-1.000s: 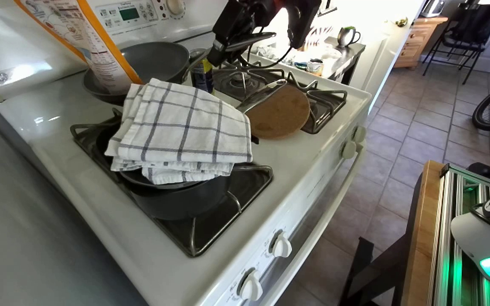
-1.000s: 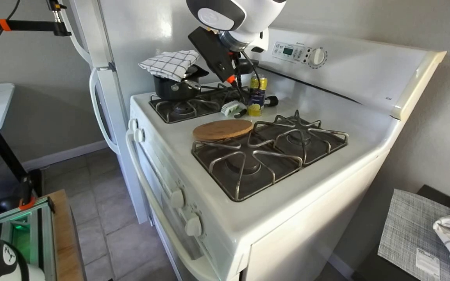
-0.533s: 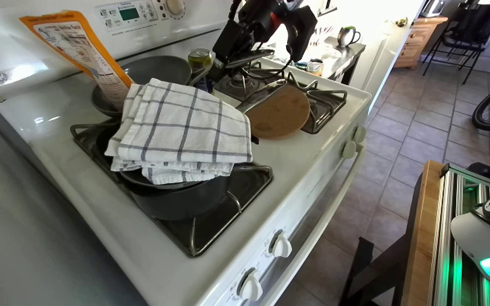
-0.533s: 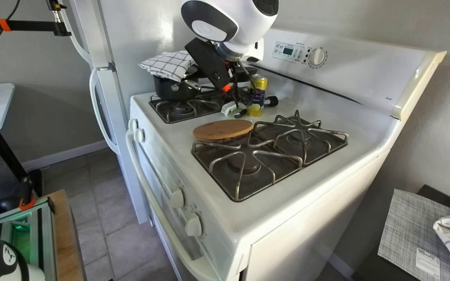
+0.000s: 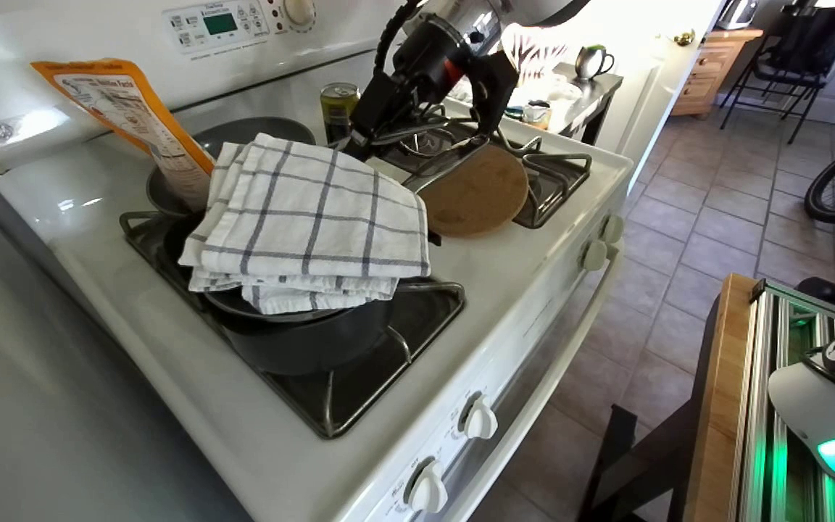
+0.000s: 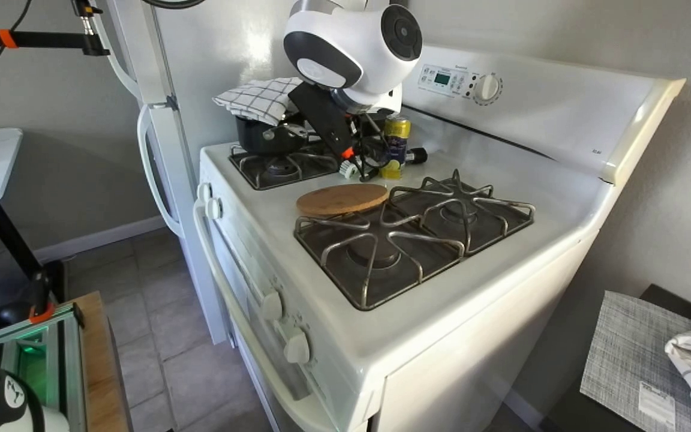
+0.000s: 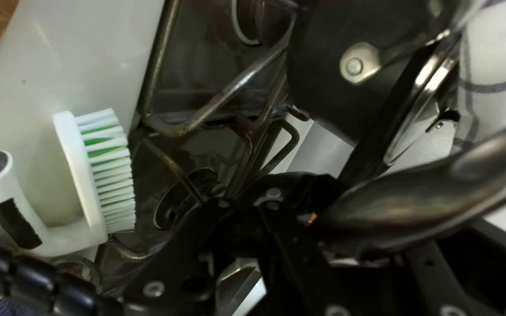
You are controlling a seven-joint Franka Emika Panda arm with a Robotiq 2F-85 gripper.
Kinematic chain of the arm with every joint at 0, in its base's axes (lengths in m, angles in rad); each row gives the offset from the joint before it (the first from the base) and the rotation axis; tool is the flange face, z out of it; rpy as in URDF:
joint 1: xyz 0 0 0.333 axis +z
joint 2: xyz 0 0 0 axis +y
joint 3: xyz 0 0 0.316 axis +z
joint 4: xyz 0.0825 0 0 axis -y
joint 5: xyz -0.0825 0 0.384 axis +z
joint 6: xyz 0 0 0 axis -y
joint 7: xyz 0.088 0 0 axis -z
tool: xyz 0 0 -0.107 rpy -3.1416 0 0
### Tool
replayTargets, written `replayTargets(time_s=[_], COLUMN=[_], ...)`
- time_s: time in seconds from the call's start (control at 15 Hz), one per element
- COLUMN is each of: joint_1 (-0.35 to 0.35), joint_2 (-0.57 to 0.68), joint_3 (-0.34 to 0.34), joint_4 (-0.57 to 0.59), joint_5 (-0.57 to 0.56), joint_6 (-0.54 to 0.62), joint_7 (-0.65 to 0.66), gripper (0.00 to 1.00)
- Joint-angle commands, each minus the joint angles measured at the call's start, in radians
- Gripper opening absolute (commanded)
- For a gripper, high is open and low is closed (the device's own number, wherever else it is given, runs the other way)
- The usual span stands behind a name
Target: Move the pan to the top left stove plate
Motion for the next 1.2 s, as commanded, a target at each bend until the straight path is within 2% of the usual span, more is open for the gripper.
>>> replayTargets(time_s=[0.0,0.53,0.73,0.8,0.87,1.13], joint_1=[0.009,0.026,0.029,0.031,0.032,0.024], joint_2=[0.036,0.113,0.105,0.097,0.088,0.056], joint_3=[0.005,-0.007,-0.010,-0.012,-0.013,-0.014], joint_4=[0.052,0.098,0.104,0.106,0.108,0.144], joint_5=[0.051,-0.068,-0.164,-0.209,-0.252,-0.463], joint_6=[0.024,0.041,0.026,0.028,0.027,-0.015], joint_7=[-0.051,0.065,0.142,0.174,0.208,0.366], gripper=[0.03,0.03,0.03,0.36,0.36,0.66])
